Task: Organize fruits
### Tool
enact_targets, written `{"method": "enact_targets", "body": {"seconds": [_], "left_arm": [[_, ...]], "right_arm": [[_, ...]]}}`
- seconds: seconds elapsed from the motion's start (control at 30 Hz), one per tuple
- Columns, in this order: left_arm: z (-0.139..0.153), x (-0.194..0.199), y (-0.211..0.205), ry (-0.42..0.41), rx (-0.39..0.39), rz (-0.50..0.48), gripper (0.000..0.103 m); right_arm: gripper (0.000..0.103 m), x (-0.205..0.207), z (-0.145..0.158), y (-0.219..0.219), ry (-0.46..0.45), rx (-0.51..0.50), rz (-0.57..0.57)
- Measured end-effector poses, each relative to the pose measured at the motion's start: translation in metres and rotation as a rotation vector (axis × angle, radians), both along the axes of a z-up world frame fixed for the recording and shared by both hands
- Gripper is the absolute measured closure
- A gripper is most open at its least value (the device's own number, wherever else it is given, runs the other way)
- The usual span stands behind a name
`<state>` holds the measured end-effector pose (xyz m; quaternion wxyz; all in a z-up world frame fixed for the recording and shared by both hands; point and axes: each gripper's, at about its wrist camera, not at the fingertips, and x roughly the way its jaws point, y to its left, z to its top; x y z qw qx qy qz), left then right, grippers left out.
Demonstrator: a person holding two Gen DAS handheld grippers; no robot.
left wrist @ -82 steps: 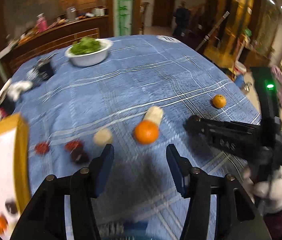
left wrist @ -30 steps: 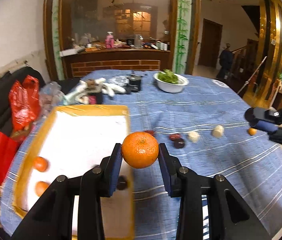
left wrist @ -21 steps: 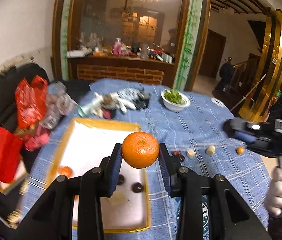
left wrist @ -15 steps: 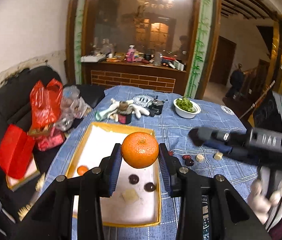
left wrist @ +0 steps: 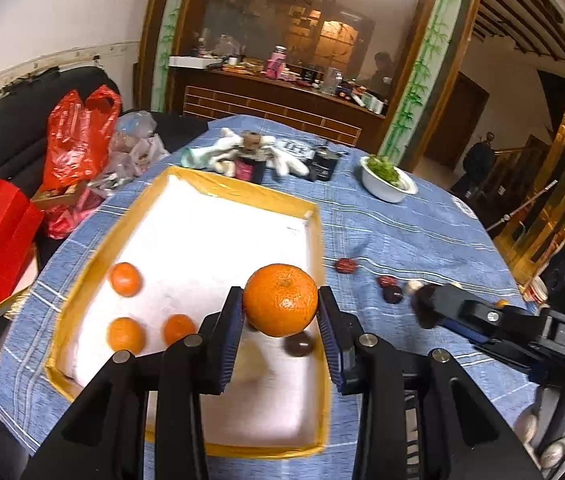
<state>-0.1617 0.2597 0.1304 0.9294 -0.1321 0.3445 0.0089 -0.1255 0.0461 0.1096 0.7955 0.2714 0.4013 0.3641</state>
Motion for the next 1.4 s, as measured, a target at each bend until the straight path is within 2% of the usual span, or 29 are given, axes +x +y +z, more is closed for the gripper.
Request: {"method": "enact_targets", "body": {"seconds": [0.1,0.27,0.4,0.47,0.5,0.53,0.6,0.73,0.83,0.93,1.0,1.17,1.23,1.4], "left_arm": [[-0.005,0.004,0.024,0.003,-0.005,0.041,0.068],[-0.011,0.034,0.056,0.080,-0.054,0.037,0.068],[-0.028,0.064,0.066,0.137,-0.005,0.040,0.067],[-0.041,0.077,0.077,0.178,-0.006,0.064,0.067],[-0.045,0.080,0.082,0.194,-0.015,0.074,0.065],[-0.047,0.081,0.087,0.202,-0.028,0.082,0.062],[-0.045,0.076,0.093,0.181,-0.053,0.089,0.044],[-0.029,0.061,0.094,0.127,-0.032,0.120,0.039],[-0.012,0.044,0.079,0.078,-0.010,0.156,0.033],[0.002,0.025,0.051,0.027,0.053,0.211,0.018],[0.010,0.012,0.024,-0.016,0.097,0.200,0.011],[0.028,-0.026,-0.049,-0.150,0.183,0.134,0.010],[0.032,-0.036,-0.070,-0.190,0.222,0.135,0.009],[0.038,-0.043,-0.095,-0.186,0.244,0.121,0.009]], "right_arm": [[0.073,0.005,-0.001,0.014,0.002,-0.029,0.030],[0.073,0.022,-0.011,0.058,0.013,-0.143,0.102],[0.073,0.038,-0.032,0.100,0.019,-0.266,0.142],[0.073,0.047,-0.039,0.115,0.019,-0.309,0.139],[0.068,0.051,-0.041,0.120,0.015,-0.322,0.134],[0.056,0.054,-0.042,0.122,0.010,-0.334,0.127],[0.041,0.054,-0.039,0.122,-0.007,-0.328,0.107],[0.039,0.051,-0.029,0.110,-0.036,-0.325,0.079],[0.039,0.038,-0.019,0.090,-0.062,-0.313,0.032],[0.039,0.020,-0.014,0.068,-0.095,-0.330,-0.034],[0.039,0.008,-0.013,0.049,-0.117,-0.361,-0.098],[0.040,-0.023,-0.010,0.005,-0.215,-0.516,-0.316],[0.040,-0.032,-0.011,-0.009,-0.220,-0.530,-0.361],[0.039,-0.041,-0.018,-0.042,-0.178,-0.514,-0.405]]}}
